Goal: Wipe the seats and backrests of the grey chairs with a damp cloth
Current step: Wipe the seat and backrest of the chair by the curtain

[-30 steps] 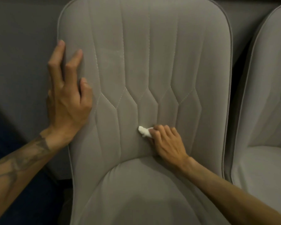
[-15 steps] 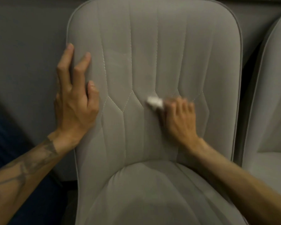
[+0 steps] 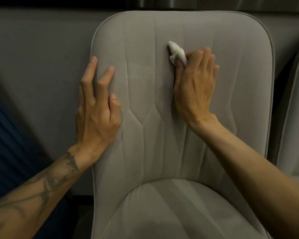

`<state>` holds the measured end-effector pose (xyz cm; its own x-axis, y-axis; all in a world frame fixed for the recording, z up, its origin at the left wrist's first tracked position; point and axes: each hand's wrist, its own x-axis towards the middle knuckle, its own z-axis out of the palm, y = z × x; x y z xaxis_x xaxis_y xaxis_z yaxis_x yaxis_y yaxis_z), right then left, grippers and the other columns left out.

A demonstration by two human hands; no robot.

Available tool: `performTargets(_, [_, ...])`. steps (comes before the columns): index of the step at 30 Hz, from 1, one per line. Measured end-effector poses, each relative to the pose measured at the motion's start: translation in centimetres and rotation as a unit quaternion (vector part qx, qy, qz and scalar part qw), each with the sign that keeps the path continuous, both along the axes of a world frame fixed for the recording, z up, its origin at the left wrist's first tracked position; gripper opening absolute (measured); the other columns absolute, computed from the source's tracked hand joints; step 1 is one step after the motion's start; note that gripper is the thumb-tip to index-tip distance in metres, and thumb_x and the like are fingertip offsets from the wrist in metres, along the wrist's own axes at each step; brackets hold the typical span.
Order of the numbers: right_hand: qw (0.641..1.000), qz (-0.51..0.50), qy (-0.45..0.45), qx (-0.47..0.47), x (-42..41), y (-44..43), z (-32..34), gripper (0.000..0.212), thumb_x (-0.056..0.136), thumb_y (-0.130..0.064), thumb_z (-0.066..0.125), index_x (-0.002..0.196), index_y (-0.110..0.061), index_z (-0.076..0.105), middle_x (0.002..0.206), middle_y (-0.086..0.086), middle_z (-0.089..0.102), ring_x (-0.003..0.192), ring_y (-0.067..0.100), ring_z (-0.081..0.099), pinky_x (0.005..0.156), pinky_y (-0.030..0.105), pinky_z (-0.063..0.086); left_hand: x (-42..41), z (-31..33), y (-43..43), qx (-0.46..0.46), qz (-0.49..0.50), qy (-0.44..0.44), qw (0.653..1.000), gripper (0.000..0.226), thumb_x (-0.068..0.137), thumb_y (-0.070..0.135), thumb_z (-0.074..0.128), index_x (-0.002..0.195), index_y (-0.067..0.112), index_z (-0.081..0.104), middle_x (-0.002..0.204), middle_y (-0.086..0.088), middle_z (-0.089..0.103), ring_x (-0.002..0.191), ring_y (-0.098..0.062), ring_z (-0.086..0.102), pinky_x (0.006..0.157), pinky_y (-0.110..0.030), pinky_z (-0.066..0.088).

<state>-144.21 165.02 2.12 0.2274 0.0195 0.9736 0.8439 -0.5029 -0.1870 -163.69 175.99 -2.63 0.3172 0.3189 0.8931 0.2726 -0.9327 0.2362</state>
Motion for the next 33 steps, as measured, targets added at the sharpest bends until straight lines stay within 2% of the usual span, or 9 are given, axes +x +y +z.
performTargets(4, [0.981,0.075,-0.083,-0.157,-3.3,0.0,-4.0,0.02,0.101,-0.022,0.054,0.089,-0.007,0.059,0.087,0.015,0.056,0.077,0.03,0.049,0.069,0.042,0.037,0.0,0.0,-0.2,-0.004,0.01,0.006,1.0,0.054,0.103,0.013,0.046,0.156,0.017,0.04,0.17,-0.013,0.022,0.148,-0.036,0.039,0.088,-0.051,0.056])
performTargets(6, [0.965,0.068,-0.147,-0.208,-2.1,-0.3,-2.3,0.018,0.101,-0.024,0.054,0.09,-0.01,0.055,0.087,0.013,0.056,0.076,0.03,0.051,0.07,0.041,0.032,0.0,0.0,-0.1,-0.004,0.009,0.006,1.0,0.054,0.102,0.013,0.046,0.156,0.017,0.04,0.17,-0.013,0.023,0.147,-0.036,0.04,0.085,-0.052,0.057])
performTargets(11, [0.998,0.035,-0.037,-0.039,-2.1,2.2,2.0,0.022,0.102,-0.028,0.047,0.092,-0.01,0.056,0.09,0.014,0.055,0.08,0.03,0.05,0.071,0.041,0.031,0.2,-0.1,0.1,-0.002,0.006,0.003,1.0,0.054,0.102,0.015,0.045,0.155,0.019,0.04,0.17,-0.012,0.023,0.146,-0.034,0.04,0.089,-0.051,0.058])
performTargets(14, [0.984,0.096,-0.088,-0.125,-4.9,2.4,-1.9,0.02,0.101,-0.024,0.052,0.088,-0.009,0.057,0.087,0.014,0.055,0.076,0.031,0.05,0.07,0.042,0.033,0.1,0.0,0.1,-0.008,0.008,0.003,1.0,0.054,0.102,0.015,0.045,0.156,0.02,0.04,0.171,-0.011,0.022,0.146,-0.035,0.04,0.088,-0.055,0.058])
performTargets(17, [0.965,0.102,-0.156,-0.185,-3.2,1.9,-0.3,0.024,0.103,-0.027,0.048,0.088,-0.011,0.057,0.087,0.012,0.055,0.075,0.029,0.049,0.07,0.041,0.031,0.0,0.0,0.0,-0.01,0.006,0.006,1.0,0.054,0.102,0.015,0.046,0.155,0.019,0.04,0.171,-0.011,0.022,0.147,-0.034,0.039,0.088,-0.055,0.058])
performTargets(22, [0.996,0.067,-0.045,-0.047,-4.5,3.9,1.0,0.014,0.101,-0.025,0.054,0.092,-0.014,0.053,0.089,0.01,0.053,0.079,0.028,0.046,0.071,0.04,0.03,0.0,-0.1,0.1,-0.006,-0.001,0.005,1.0,0.051,0.101,0.014,0.045,0.152,0.017,0.042,0.17,-0.012,0.024,0.141,-0.037,0.043,0.083,-0.055,0.059])
performTargets(26, [0.973,0.133,-0.102,-0.16,-6.8,3.0,-2.0,0.021,0.101,-0.026,0.052,0.088,-0.011,0.06,0.085,0.011,0.056,0.076,0.03,0.052,0.07,0.042,0.033,-0.1,-0.1,0.1,-0.009,-0.004,0.003,1.0,0.053,0.1,0.014,0.047,0.153,0.02,0.039,0.171,-0.01,0.022,0.142,-0.034,0.042,0.078,-0.054,0.059])
performTargets(31, [0.993,0.092,-0.06,-0.045,-4.3,5.2,5.9,0.022,0.101,-0.029,0.046,0.097,-0.012,0.059,0.094,0.01,0.058,0.081,0.027,0.053,0.071,0.038,0.031,0.0,-0.2,0.4,-0.017,-0.027,-0.02,0.999,0.062,0.1,0.014,0.046,0.16,0.015,0.033,0.172,-0.011,0.02,0.154,-0.022,0.029,0.1,-0.04,0.055])
performTargets(33, [0.991,0.119,-0.043,-0.035,-5.8,5.6,4.5,0.021,0.101,-0.028,0.048,0.096,-0.011,0.06,0.093,0.011,0.058,0.08,0.027,0.052,0.071,0.038,0.035,0.0,-0.1,0.3,-0.028,-0.032,-0.022,0.999,0.065,0.101,0.015,0.045,0.164,0.013,0.028,0.173,-0.01,0.017,0.156,-0.017,0.026,0.1,-0.033,0.054])
